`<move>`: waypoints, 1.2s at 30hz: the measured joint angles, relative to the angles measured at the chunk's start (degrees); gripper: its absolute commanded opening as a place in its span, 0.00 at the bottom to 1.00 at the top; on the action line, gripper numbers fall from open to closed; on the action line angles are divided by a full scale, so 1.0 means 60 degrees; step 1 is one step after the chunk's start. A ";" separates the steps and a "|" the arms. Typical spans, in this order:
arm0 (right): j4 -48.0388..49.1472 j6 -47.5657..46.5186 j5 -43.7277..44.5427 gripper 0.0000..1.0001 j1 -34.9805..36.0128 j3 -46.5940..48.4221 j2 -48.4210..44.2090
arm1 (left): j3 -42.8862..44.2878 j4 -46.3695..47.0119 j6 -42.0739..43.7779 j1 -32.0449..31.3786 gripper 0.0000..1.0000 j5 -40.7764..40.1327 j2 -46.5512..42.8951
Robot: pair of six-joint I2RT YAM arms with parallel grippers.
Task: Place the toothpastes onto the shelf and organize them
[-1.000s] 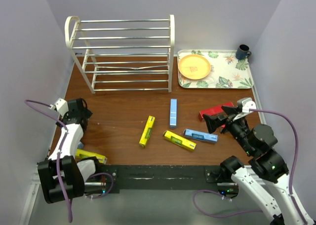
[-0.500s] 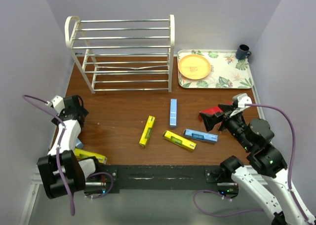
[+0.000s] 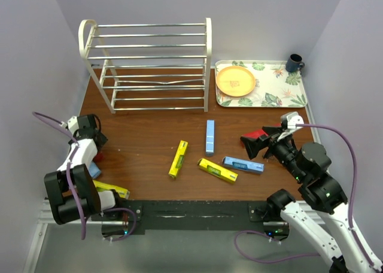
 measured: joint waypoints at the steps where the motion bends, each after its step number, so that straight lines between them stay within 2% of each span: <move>1: 0.0004 0.0004 0.0000 0.99 0.0000 0.0000 0.0007 | -0.0015 -0.0018 0.0004 -0.0047 0.69 0.0149 0.0062; 9: 0.0004 0.0087 -0.0007 0.99 0.0000 0.0000 0.0011 | -0.0029 -0.0160 0.0091 -0.1053 0.72 0.0266 0.0098; 19: 0.0004 0.0098 -0.0018 0.99 0.0000 0.0000 0.0011 | -0.0029 -0.0142 -0.0186 -0.1056 0.67 0.0029 0.0605; 24: 0.0004 0.0087 -0.0036 0.98 0.0000 0.0000 0.0007 | -0.0029 -0.0055 -0.0619 -0.1056 0.51 -0.0372 0.0929; 28: -0.0011 0.0044 -0.0033 0.99 0.0000 0.0000 -0.0007 | -0.0080 0.0047 -0.0812 -0.1056 0.29 -0.0565 0.0929; 31: -0.0029 0.0007 -0.0033 0.99 0.0000 0.0000 -0.0087 | -0.0149 0.0051 -0.0878 -0.1060 0.20 -0.0561 0.0831; 36: -0.0018 -0.0018 -0.0029 0.99 0.0000 -0.0044 -0.0295 | -0.0390 -0.0572 -0.0874 -0.1395 0.16 -0.0484 -0.0124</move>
